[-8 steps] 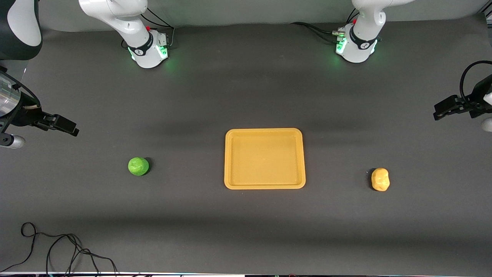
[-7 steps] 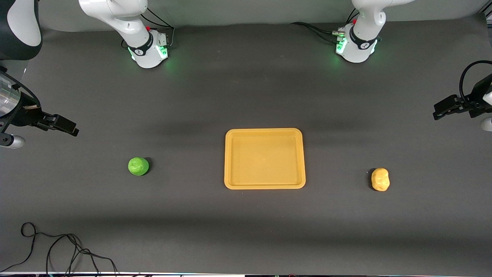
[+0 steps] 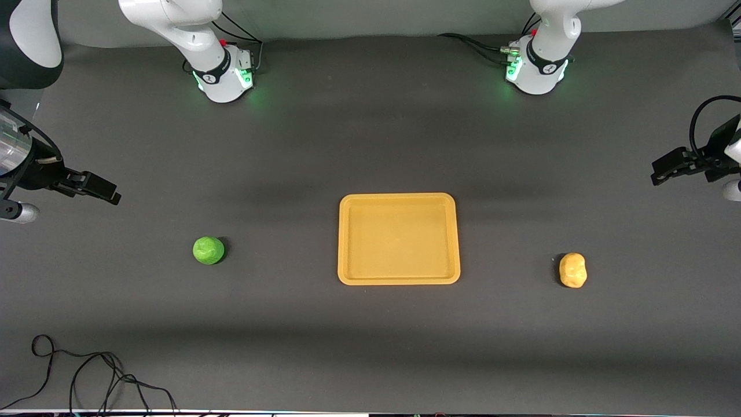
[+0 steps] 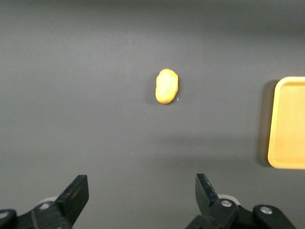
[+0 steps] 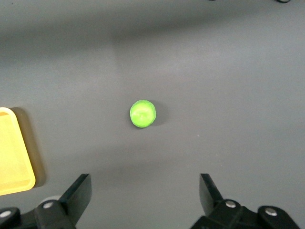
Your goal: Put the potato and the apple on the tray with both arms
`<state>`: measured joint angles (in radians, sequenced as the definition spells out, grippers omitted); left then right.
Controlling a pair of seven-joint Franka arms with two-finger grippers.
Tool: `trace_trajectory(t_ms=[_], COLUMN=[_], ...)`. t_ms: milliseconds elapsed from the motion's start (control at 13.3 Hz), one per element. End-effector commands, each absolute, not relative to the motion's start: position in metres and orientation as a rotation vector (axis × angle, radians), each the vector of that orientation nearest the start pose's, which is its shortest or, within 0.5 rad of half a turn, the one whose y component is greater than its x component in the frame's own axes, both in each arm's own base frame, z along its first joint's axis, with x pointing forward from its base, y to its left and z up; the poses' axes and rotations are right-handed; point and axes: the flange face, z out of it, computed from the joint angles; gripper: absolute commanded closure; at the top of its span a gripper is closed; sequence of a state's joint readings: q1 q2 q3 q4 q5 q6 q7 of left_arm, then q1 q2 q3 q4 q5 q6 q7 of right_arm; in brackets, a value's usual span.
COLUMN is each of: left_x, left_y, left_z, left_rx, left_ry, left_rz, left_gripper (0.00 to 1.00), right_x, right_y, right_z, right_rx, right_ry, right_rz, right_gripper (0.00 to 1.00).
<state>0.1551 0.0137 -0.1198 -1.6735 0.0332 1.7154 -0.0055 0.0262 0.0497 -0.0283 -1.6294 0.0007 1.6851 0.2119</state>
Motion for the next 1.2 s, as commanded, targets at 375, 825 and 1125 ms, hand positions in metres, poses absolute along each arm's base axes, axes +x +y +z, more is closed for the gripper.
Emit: trace_trajectory(t_ms=[375, 825, 1125], left_x=[0.647, 0.673, 0.673], left_y=[0.037, 0.025, 0.013], left_z=[0.412, 0.277, 0.236], left_rx=[-3.106, -3.139, -3.145], left_ry=[-0.003, 0.023, 0.047], left_rz=[0.019, 0.063, 0.093], left_gripper=[0.00, 0.00, 0.00], right_x=[0.577, 0.589, 0.605], right_y=[-0.003, -0.001, 0.001], right_z=[0.570, 0.534, 0.490], right_rx=[-3.116, -3.119, -3.114], right_ry=[-0.025, -0.027, -0.042], right_rz=[0.064, 0.150, 0.181], right_gripper=[0.00, 0.00, 0.00])
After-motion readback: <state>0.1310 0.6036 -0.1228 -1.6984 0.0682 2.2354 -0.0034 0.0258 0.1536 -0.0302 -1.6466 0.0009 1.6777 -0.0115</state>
